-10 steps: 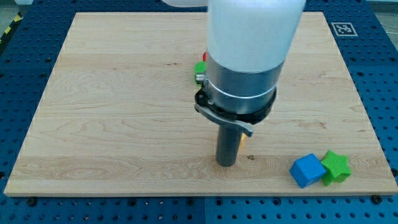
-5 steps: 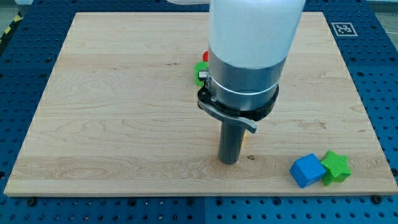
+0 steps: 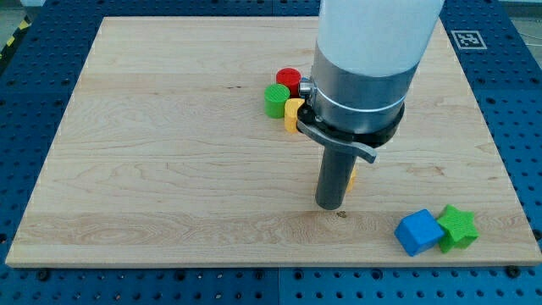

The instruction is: Put the yellow hexagon in between the yellow heart and the blue cube

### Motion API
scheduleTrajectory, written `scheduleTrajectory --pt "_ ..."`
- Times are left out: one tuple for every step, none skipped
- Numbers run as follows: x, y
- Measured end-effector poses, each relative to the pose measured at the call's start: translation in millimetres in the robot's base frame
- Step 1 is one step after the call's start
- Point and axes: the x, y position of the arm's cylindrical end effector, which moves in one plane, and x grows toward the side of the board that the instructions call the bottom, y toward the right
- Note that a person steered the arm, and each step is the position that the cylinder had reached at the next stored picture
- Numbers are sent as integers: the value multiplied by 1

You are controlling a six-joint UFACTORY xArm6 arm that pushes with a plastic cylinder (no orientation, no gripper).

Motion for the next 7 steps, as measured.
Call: scheduleTrajectory --pt "-11 0" --pt "-18 5" --pt "-16 14" --pt "-5 14" --pt "-5 23" --pt "-5 42" --pt "-5 42"
